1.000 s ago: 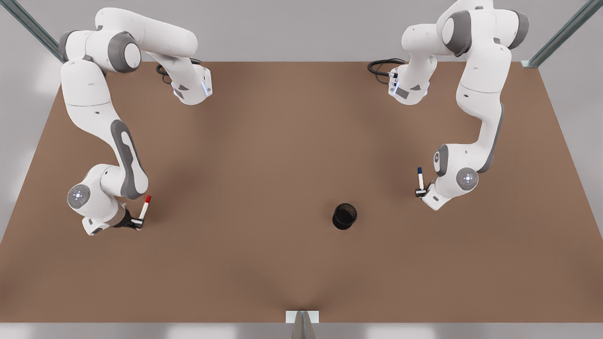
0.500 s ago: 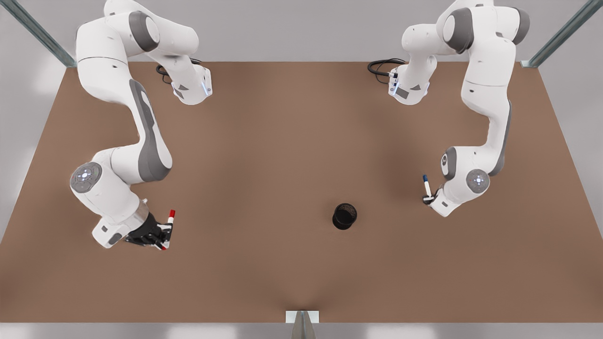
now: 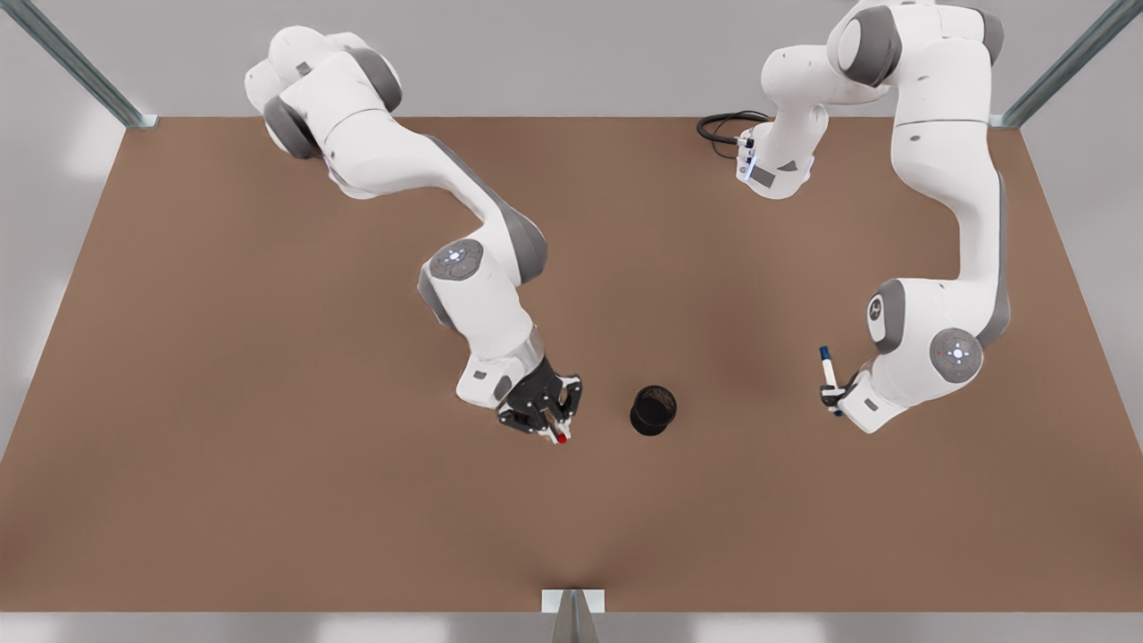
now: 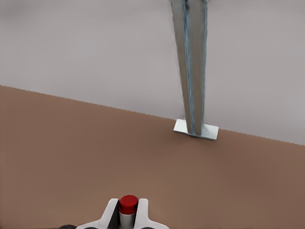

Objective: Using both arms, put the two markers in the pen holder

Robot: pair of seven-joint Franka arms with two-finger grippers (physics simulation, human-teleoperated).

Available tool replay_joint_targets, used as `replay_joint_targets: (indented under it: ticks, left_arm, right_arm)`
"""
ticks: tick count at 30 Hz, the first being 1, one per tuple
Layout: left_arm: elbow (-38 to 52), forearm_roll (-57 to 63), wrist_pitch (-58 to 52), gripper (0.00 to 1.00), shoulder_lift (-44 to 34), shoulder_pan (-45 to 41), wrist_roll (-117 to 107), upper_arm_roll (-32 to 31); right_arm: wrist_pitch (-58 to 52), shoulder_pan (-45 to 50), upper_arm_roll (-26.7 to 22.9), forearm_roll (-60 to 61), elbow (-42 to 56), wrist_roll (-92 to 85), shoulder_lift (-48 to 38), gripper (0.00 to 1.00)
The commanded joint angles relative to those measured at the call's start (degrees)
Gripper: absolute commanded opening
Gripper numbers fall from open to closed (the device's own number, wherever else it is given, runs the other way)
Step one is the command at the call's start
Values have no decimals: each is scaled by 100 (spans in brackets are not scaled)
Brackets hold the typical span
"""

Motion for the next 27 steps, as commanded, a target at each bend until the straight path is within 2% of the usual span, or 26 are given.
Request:
replay_joint_targets:
  ticks: [1, 5, 10, 11, 16, 20, 21, 22, 25, 27]
  left_arm:
    - [28, -107, -211, 21, -2, 5, 704, -23]
    - [28, -107, -220, 21, 42, 5, 775, -14]
    - [10, -107, -220, 21, 113, 5, 775, -14]
    - [10, -107, -220, 21, 113, 5, 775, -14]
    - [10, -107, -220, 21, 148, 5, 775, -14]
    - [-8, -107, -238, 21, 200, 14, 757, -14]
    - [-8, -107, -238, 21, 200, 14, 757, -14]
    - [-8, -107, -238, 21, 200, 14, 740, -14]
    - [-16, -107, -238, 21, 227, 23, 731, -14]
    - [-16, -107, -238, 21, 227, 14, 740, -14]
  right_arm:
    - [1427, 291, -121, -110, 200, 2791, 200, 21]
    - [2360, 660, -138, -101, 938, 2765, 868, 21]
    - [3291, 1161, -946, -101, 1087, 2756, 1351, 21]
    - [3335, 1310, -1167, -101, 1096, 2756, 1430, 21]
    - [3441, 1504, -1632, -101, 1087, 2756, 1896, 21]
    - [3537, 1653, -1782, -101, 1087, 2756, 2239, 22]
    - [3599, 1802, -1861, -101, 1087, 2765, 2397, 75]
    - [3599, 1811, -1993, -101, 1079, 2738, 2423, 100]
    - [3485, 1794, -2046, -92, 1061, 2712, 2336, 100]
    - [2441, 1548, -1993, -57, 973, 2712, 1485, 100]
